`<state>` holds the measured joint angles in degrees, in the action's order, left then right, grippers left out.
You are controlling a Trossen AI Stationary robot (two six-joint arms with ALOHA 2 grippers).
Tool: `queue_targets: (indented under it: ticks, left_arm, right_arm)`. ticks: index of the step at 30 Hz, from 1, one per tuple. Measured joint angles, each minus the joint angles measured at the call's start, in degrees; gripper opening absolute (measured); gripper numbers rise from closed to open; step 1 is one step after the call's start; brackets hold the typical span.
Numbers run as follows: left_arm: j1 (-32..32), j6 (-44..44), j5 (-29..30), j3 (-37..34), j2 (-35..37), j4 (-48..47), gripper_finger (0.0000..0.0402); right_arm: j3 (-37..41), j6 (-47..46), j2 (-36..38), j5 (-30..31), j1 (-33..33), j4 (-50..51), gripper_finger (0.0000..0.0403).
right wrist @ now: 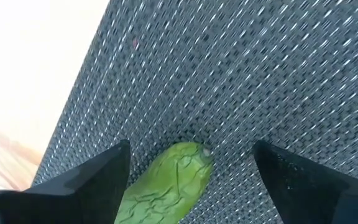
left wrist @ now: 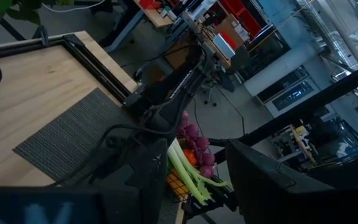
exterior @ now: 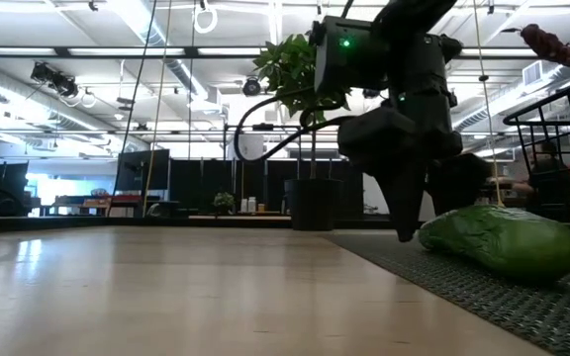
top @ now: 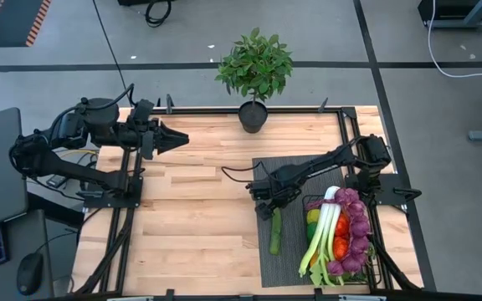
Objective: Build produce basket
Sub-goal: Put the cucumber into the black wire basket
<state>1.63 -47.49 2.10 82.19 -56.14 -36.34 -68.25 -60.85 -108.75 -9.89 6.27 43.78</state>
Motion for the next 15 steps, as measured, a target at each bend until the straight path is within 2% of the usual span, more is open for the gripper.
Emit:
queue_targets:
  ticks: [10, 15]
  left_arm:
    - [0.00, -1.43, -0.01, 0.00, 0.00, 0.00, 0.0172]
    - [0.00, -1.43, 0.01, 0.00, 0.00, 0.02, 0.0172]
  right_arm:
    - [0.00, -1.99, 0.00, -1.47, -0.71, -0.06, 0.0346]
    - [0.00, -3.36, 0.00, -2.62, -0.73, 0.19, 0.0314]
